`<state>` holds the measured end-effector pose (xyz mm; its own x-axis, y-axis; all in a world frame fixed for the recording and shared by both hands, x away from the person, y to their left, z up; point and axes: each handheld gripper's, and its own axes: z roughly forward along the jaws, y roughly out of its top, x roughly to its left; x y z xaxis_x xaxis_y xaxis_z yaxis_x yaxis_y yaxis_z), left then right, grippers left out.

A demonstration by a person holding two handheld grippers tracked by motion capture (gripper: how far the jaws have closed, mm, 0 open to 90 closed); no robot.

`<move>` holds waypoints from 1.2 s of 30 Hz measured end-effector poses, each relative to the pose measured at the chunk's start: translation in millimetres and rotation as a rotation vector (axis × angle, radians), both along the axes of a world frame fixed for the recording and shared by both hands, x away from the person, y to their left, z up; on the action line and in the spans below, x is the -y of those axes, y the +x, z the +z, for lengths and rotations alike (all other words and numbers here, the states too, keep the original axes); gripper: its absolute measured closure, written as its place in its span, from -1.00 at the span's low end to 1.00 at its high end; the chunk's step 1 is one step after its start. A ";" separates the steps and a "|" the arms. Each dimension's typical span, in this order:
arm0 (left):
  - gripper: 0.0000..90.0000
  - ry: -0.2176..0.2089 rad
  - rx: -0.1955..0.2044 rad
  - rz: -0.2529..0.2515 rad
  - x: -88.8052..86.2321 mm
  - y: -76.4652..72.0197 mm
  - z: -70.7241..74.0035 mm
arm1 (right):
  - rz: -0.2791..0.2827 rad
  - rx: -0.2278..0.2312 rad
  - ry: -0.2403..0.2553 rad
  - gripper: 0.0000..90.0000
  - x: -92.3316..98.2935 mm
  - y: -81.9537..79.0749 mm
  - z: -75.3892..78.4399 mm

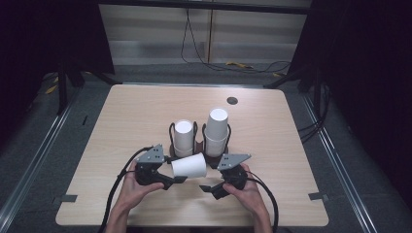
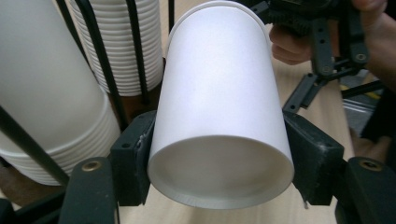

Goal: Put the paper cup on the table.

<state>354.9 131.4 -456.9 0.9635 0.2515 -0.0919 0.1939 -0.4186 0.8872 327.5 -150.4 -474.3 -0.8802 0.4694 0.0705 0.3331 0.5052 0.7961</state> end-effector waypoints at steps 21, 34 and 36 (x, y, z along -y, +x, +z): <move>-0.26 -0.072 -0.028 -0.023 -4.6 -4.6 -17.2 | -0.014 0.022 0.196 -0.66 4.3 -4.6 -7.9; -0.26 -0.107 -0.024 -0.046 -6.6 -5.6 -17.7 | -0.003 0.054 0.292 -0.70 12.7 -6.6 -8.9; -0.26 -0.105 -0.024 -0.051 -5.5 -5.6 -18.1 | 0.008 0.058 0.299 -0.69 12.6 -6.4 -8.0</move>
<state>349.3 136.9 -475.0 0.9719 0.1904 -0.1384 0.1966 -0.3331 0.9222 321.1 -163.0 -482.3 -0.8904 0.4286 0.1535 0.2794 0.2481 0.9276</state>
